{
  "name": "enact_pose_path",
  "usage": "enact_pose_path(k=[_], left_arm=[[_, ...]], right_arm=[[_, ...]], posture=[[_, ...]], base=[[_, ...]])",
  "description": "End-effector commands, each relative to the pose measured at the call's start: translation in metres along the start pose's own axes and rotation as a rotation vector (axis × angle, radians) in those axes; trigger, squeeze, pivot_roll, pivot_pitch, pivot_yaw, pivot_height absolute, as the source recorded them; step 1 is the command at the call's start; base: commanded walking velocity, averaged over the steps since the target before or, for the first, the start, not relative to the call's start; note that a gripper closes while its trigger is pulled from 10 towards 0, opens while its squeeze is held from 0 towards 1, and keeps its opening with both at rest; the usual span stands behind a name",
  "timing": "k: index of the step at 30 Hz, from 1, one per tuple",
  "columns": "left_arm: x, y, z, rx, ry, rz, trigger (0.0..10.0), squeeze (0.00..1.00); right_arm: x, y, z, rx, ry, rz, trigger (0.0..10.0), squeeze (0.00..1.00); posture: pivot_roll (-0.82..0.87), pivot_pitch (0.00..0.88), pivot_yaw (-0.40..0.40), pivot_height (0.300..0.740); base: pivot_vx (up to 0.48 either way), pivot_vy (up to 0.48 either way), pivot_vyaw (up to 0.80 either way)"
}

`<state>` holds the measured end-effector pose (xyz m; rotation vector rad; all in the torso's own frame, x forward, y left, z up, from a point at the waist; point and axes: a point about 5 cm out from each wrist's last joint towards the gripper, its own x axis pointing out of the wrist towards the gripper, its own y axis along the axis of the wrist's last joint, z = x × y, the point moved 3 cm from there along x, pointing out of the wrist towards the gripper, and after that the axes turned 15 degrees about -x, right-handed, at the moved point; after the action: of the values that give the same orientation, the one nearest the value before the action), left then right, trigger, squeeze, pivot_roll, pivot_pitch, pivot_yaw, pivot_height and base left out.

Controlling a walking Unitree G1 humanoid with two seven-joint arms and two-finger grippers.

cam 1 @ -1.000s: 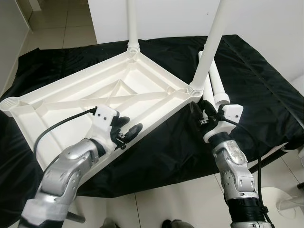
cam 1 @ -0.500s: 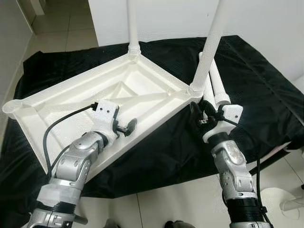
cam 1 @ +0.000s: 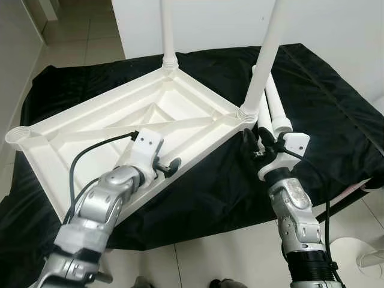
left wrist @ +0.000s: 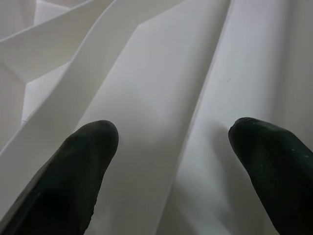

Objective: Building children table

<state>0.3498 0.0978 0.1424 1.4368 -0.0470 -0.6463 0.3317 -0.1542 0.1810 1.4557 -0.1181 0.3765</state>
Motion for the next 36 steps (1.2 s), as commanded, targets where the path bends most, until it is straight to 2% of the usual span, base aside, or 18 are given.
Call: enact_pose_path(k=[1,4,5,6,7,8,9,10,11,19,28,35,36], left_arm=[[-0.001,-0.006,-0.018,0.001,0.173,-0.007,10.0,0.0],[-0.001,-0.008,-0.018,-0.035,0.182,-0.013,10.0,0.0],[-0.001,-0.009,-0.018,-0.071,0.178,-0.009,10.0,0.0],[-0.001,-0.009,-0.019,-0.095,0.196,-0.01,9.4,0.0],[-0.001,-0.009,-0.019,-0.095,0.196,-0.01,9.4,0.0],[-0.001,-0.01,-0.021,-0.112,0.225,-0.014,2.9,0.0],[-0.001,-0.011,-0.022,-0.123,0.24,-0.021,1.2,0.0],[-0.001,-0.011,-0.022,-0.123,0.24,-0.021,1.2,0.0],[-0.001,-0.012,-0.023,-0.132,0.242,-0.024,0.0,0.0],[0.001,-0.004,-0.03,-0.142,0.329,0.004,0.0,0.0],[0.007,0.01,-0.021,-0.147,0.379,0.071,0.0,0.0],[0.01,0.016,-0.016,-0.118,0.411,0.119,0.0,0.0],[0.012,0.02,-0.012,-0.119,0.395,0.136,8.7,0.0]], right_arm=[[-0.001,-0.001,0.002,-0.01,-0.012,0.001,10.0,0.0],[-0.001,-0.001,0.003,-0.01,-0.013,0.001,10.0,0.0],[-0.001,-0.001,0.003,-0.01,-0.013,0.001,10.0,0.0],[0.0,-0.001,0.002,-0.01,-0.013,0.0,10.0,0.0],[0.0,-0.001,0.002,-0.01,-0.013,0.0,10.0,0.0],[0.001,-0.001,0.002,-0.009,-0.011,0.0,10.0,0.0],[0.001,-0.001,0.001,-0.01,-0.01,0.001,10.0,0.0],[0.001,-0.001,0.001,-0.01,-0.01,0.001,10.0,0.0],[0.001,-0.001,0.001,-0.009,-0.01,0.001,10.0,0.0],[0.002,-0.001,-0.001,-0.004,-0.009,0.004,10.0,0.0],[0.003,-0.001,-0.002,0.002,-0.019,0.005,10.0,0.0],[0.004,-0.001,-0.003,0.008,-0.027,0.008,10.0,0.0],[0.004,-0.001,-0.004,0.004,-0.026,0.008,10.0,0.0]], posture=[[-0.05,0.098,0.063,0.74],[-0.05,0.097,0.06,0.74],[-0.05,0.097,0.058,0.74],[-0.05,0.097,0.058,0.74],[-0.05,0.097,0.058,0.74],[-0.05,0.097,0.057,0.74],[-0.04,0.095,0.057,0.74],[-0.04,0.095,0.057,0.74],[-0.04,0.095,0.057,0.74],[-0.04,0.097,0.059,0.74],[-0.04,0.099,0.068,0.74],[-0.04,0.097,0.071,0.74],[-0.04,0.098,0.072,0.74]], base=[[0.0,0.0,0.0],[0.0,0.0,0.0],[0.0,0.0,0.0],[0.0,0.0,0.0],[0.0,0.0,0.0],[0.0,0.0,0.0],[0.0,0.0,0.0],[0.0,0.0,0.0],[0.0,0.0,0.0],[0.0,0.0,0.0],[0.0,0.0,0.0],[0.0,0.0,0.0],[0.0,0.0,0.0]])
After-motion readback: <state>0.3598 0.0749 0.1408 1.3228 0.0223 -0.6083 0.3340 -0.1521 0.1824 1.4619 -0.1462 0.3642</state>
